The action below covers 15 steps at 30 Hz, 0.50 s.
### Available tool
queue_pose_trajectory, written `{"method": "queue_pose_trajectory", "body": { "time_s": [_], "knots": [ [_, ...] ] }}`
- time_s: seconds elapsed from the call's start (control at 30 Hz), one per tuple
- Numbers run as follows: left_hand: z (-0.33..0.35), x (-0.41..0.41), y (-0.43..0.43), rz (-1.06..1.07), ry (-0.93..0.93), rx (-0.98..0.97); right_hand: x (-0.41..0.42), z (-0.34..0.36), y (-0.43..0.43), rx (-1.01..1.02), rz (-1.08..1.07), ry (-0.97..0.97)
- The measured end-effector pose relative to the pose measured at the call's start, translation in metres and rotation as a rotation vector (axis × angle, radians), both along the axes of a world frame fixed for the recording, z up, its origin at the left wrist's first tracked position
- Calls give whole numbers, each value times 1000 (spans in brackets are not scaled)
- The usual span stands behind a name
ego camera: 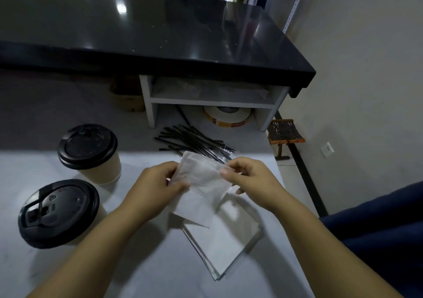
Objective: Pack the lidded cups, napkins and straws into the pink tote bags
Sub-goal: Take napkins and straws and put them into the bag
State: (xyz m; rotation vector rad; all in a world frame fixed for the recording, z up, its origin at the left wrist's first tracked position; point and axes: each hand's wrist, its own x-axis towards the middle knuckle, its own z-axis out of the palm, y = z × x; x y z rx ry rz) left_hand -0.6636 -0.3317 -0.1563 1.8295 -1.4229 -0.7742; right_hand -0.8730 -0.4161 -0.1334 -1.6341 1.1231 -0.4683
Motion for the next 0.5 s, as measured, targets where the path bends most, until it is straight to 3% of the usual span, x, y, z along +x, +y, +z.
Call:
{"method": "queue_pose_trajectory", "body": {
  "time_s": [0.07,0.2,0.3,0.5],
  "knots": [
    [-1,5,-1,40,-68,15,9,-6,-12,-80,-74,95],
    [-6,13,-2,88,-142,36,27,-25,-30,-373,-63,604],
    [-9,16,-3,110,-159,45,37,-36,-36,-448,-4,807],
    [-8,10,-8,164,-197,50,39,-43,-39,-447,-4,808]
  ]
}}
